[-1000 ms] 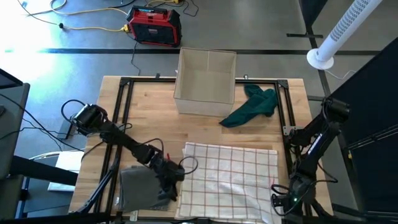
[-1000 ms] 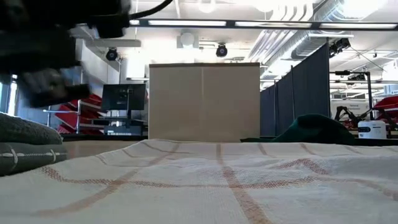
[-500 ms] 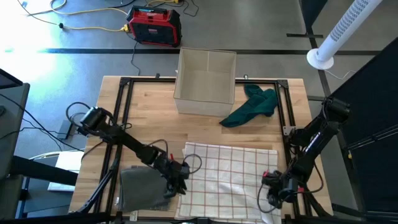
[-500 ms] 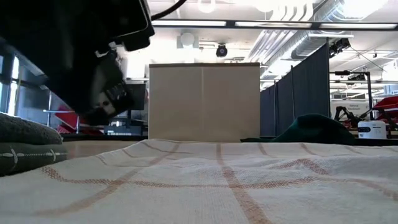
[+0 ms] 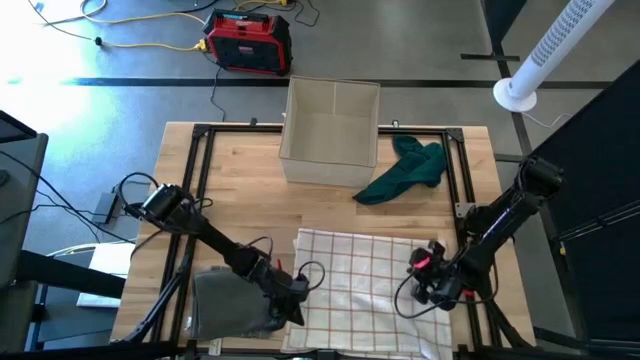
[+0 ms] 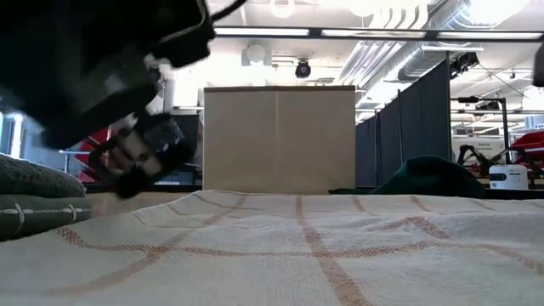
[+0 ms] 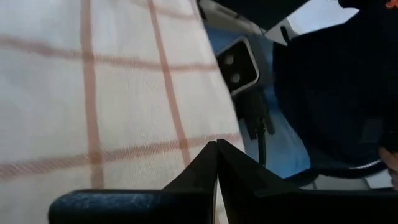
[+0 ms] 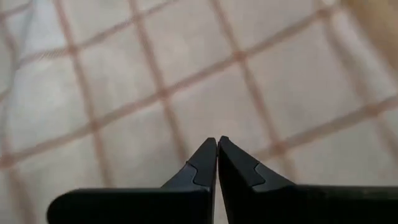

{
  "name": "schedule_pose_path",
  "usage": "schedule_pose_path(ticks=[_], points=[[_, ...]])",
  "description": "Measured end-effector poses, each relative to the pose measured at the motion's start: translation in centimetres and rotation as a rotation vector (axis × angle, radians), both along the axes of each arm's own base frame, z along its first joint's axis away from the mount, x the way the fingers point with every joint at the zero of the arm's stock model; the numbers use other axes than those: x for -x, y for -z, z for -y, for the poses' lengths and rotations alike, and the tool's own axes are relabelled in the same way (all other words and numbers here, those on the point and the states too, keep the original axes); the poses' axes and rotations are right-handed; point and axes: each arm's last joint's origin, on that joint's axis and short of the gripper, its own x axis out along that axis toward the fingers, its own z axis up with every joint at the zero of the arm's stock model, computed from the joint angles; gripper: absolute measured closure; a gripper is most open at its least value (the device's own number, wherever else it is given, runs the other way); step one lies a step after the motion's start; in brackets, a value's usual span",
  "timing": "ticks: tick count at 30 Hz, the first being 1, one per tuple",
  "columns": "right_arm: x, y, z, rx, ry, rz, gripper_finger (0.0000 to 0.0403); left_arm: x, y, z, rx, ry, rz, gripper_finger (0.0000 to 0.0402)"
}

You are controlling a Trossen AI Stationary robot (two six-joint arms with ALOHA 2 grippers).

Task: Fold towel
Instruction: Fold the white checkered towel

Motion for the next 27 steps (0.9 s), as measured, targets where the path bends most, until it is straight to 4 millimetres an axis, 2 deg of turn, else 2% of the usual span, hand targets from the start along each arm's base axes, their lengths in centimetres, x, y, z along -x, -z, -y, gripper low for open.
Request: schedule_pose_path(ticks=[7,16,22,27], points=[[-0.4,0.3,0.9,0.092,0.030,-0.001,0.0403,-0.1,1.8,0.9,0.062,0.018,-0.023,0.0401],[-0.1,2.9,2.2,0.197,0.090,-0.076,0.0403,0.4,2.2,1.0,0.116,0.062,-0.155,0.0401],[0.4,3.1,2.8,0.234,0.125,-0.078,0.0403,0.7,2.6,0.9,0.100,0.087,-0.225,0.0401],[0.6,3.1,3.1,0.254,0.125,-0.099,0.0403,0.4,2.6,-0.3,0.091,0.101,-0.257,0.0401]])
